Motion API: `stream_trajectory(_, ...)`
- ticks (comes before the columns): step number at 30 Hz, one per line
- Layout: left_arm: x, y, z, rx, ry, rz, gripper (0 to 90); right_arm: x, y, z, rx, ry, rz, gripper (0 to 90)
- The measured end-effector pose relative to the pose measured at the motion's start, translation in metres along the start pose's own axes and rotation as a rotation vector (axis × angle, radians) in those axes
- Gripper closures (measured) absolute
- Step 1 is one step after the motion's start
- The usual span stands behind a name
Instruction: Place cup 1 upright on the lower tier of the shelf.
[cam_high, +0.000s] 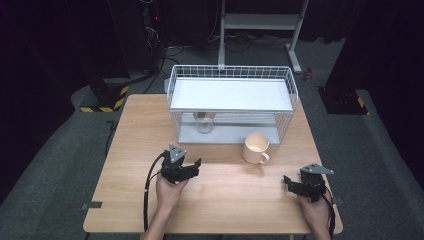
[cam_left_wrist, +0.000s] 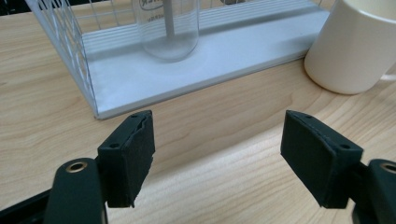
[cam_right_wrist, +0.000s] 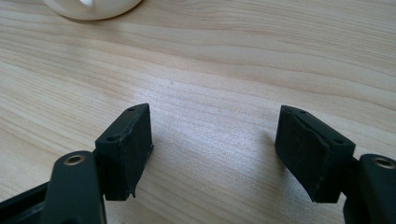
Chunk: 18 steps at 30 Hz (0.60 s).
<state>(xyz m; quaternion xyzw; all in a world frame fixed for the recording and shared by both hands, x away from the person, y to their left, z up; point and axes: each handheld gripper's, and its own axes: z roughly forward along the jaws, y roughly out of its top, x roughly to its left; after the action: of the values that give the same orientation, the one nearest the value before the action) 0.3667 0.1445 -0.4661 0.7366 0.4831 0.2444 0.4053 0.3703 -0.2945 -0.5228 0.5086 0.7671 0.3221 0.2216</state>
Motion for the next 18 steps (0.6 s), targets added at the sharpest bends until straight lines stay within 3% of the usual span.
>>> stream_trajectory(8,0.001,-0.012,-0.007,-0.003,0.013,-0.019,26.5,0.000,0.000,0.000,0.000,0.000,0.000,27.7)
stream_trajectory(18,0.003,-0.028,-0.009,0.031,0.035,-0.030,27.5,0.000,0.000,0.000,0.000,-0.001,0.001,27.7)
